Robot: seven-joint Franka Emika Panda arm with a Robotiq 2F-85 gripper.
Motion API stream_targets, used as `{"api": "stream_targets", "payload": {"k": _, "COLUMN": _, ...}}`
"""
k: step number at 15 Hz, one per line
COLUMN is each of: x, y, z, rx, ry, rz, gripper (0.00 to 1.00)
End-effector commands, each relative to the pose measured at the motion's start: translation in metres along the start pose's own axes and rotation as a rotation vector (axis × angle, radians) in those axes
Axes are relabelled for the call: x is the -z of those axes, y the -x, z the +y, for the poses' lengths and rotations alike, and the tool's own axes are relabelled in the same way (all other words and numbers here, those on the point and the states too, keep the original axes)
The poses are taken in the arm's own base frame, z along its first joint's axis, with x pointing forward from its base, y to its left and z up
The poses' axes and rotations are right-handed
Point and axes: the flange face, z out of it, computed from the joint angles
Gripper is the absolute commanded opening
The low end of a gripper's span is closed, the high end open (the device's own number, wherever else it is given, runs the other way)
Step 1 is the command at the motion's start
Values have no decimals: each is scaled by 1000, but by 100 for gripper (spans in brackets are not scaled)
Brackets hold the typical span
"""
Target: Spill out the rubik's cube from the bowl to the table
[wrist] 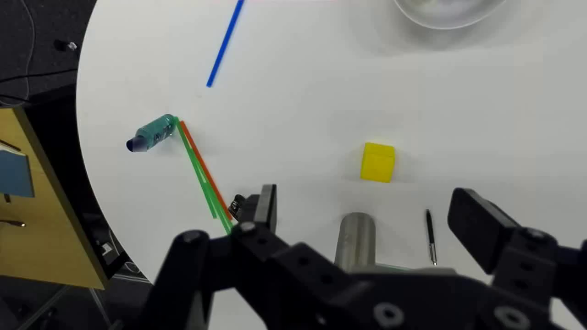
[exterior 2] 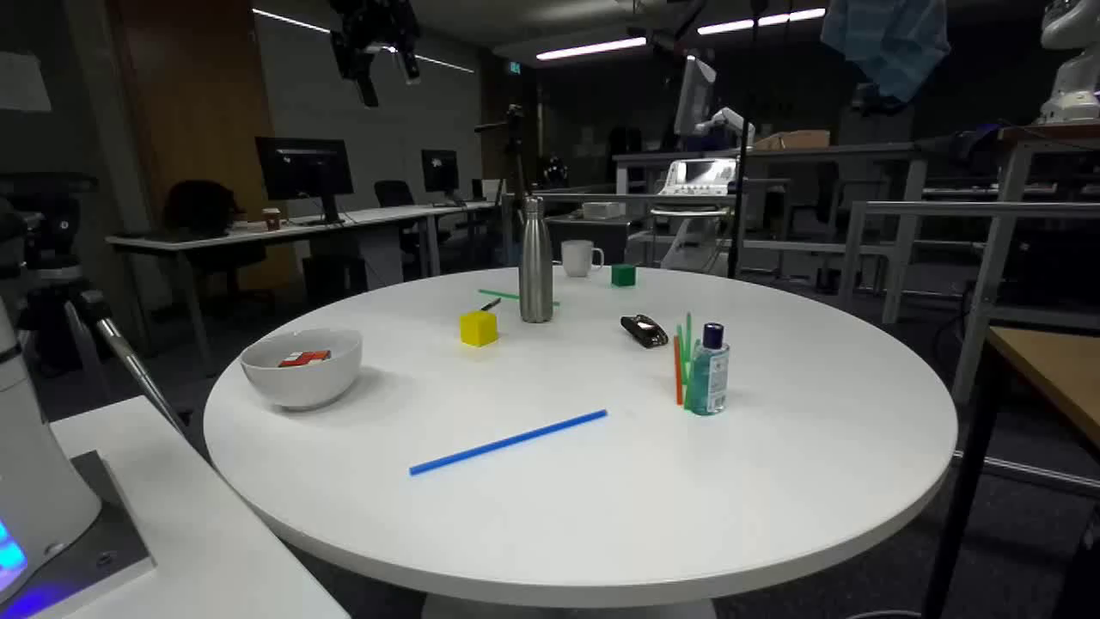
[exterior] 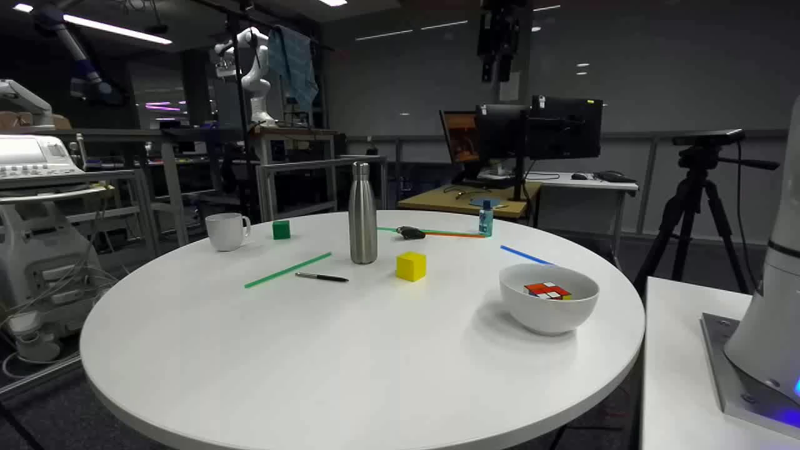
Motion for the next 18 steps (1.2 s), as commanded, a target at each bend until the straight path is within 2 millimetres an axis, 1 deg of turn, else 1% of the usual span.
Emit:
{"api": "stream_targets", "payload": {"k": 1, "x": 0, "y": 0, "z": 0, "rx": 0, "ry": 0, "rz": -1, "gripper": 100}}
{"api": "stream_targets", "payload": {"k": 3, "x": 3, "y": 5, "z": -8, "rx": 2, "ry": 2, "rz": -11, "gripper": 100}}
{"api": "stream_targets", "payload": {"k": 4, "x": 3, "y": 7, "z": -11, "rx": -15, "ry": -11, "rz": -46, "gripper": 100}}
{"api": "stream_targets", "payload": {"k": 5, "x": 2, "y": 10, "z": -15, "rx": -25, "ry": 24, "rz": -62, "gripper": 100}}
{"api": "stream_targets", "payload": {"k": 6, "x": 0, "y": 12, "z": -19, "rx": -32, "ry": 61, "rz": -43, "gripper": 100}}
{"api": "stream_targets", "payload": {"k": 7, "x": -5, "y": 14, "z": -23, "rx": -22, "ry": 89, "rz": -59, "gripper": 100}}
{"api": "stream_targets", "payload": {"k": 9, "x": -16, "y": 15, "z": -37, "rx": -3, "ry": 91, "rz": -12, "gripper": 100}}
{"api": "stream_targets", "payload": {"k": 11, "x": -35, "y": 13, "z": -51, "rx": 5, "ry": 90, "rz": -13, "gripper": 100}}
{"api": "stream_targets", "payload": {"k": 12, "x": -47, "y": 9, "z": -56, "rx": -21, "ry": 83, "rz": -19, "gripper": 100}}
{"api": "stream_targets", "payload": {"k": 14, "x": -75, "y": 0, "z": -57, "rx": -133, "ry": 78, "rz": -67, "gripper": 100}}
{"api": "stream_targets", "payload": {"k": 18, "x": -132, "y": -16, "z": -53, "rx": -315, "ry": 56, "rz": -148, "gripper": 100}}
